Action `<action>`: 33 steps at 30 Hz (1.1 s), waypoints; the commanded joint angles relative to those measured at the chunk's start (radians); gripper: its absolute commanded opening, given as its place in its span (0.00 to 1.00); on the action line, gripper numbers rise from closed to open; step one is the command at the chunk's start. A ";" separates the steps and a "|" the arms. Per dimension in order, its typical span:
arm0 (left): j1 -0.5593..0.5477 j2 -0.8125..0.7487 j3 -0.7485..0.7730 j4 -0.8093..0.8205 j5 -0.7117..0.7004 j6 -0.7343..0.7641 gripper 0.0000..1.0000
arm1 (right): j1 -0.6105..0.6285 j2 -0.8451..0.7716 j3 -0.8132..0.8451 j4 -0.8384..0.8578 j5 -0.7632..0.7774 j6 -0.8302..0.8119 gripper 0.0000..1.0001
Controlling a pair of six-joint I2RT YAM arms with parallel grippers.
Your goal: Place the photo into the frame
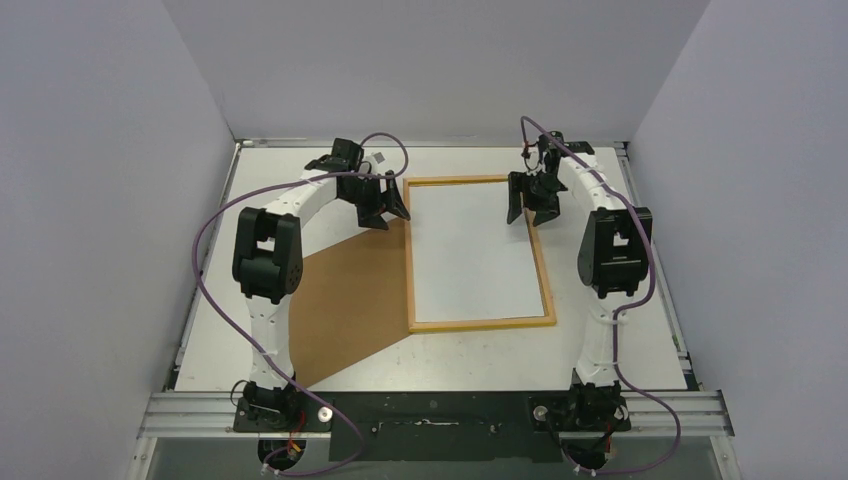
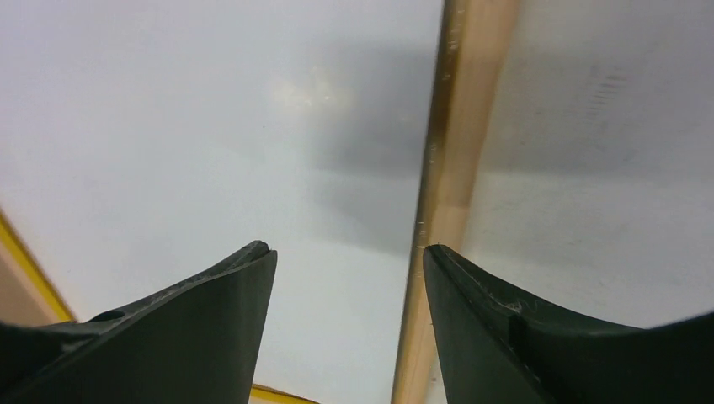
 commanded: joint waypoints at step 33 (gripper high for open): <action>-0.110 0.035 -0.051 0.023 0.054 -0.011 0.46 | 0.226 -0.742 -0.729 0.478 0.306 0.519 0.74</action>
